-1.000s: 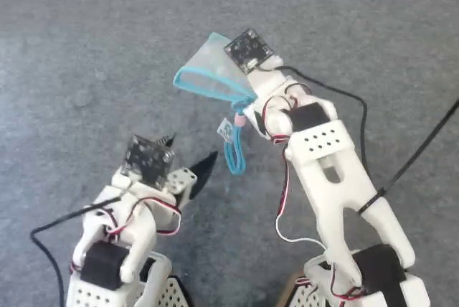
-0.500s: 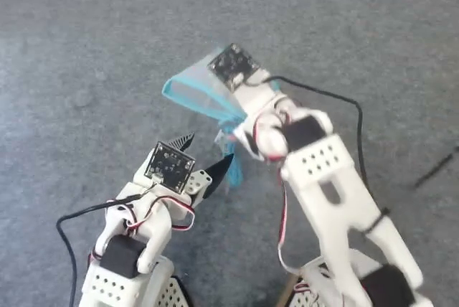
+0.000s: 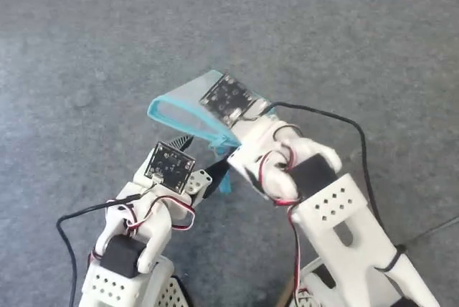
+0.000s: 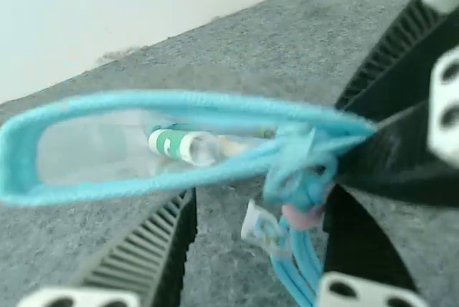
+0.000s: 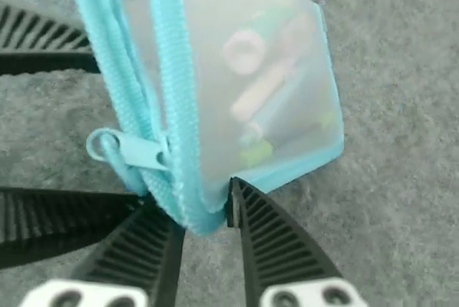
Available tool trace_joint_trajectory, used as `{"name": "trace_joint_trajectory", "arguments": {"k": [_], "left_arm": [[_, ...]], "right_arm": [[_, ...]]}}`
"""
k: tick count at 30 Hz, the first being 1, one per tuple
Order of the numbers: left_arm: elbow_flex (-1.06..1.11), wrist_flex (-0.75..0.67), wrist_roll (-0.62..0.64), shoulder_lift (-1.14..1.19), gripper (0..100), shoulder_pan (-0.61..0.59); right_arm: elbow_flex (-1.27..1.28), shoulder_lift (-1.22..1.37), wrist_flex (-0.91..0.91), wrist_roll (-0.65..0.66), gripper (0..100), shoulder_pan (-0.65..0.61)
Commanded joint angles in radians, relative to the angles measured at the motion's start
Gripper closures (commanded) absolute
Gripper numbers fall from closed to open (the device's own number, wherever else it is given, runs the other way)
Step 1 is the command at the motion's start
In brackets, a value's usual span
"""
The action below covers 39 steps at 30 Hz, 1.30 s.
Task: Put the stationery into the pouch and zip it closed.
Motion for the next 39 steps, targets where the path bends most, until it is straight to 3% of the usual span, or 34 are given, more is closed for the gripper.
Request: {"name": "trace_joint_trajectory", "arguments": {"k": [1, 7, 14, 25, 32, 39], "left_arm": [[-0.005, -0.031, -0.006, -0.023, 75, 0.032], [-0.005, -0.044, -0.011, -0.028, 82, 0.035], [-0.012, -0.044, -0.008, -0.029, 99, 0.034], [-0.013, -0.029, -0.008, -0.029, 99, 0.034], [-0.012, -0.037, -0.011, -0.029, 99, -0.097], [-0.008, -0.037, -0.012, -0.029, 99, -0.114]], "right_arm": [[-0.009, -0.058, 0.008, 0.008, 99.1, -0.056], [0.014, -0.053, 0.005, 0.038, 99.1, -0.051], [0.092, -0.051, -0.076, 0.066, 99.1, 0.088], [0.150, 0.088, -0.213, 0.106, 99.1, 0.228], [0.048, 0.288, -0.222, 0.107, 99.1, 0.329], [0.041, 0.320, -0.223, 0.140, 99.1, 0.390]]}}
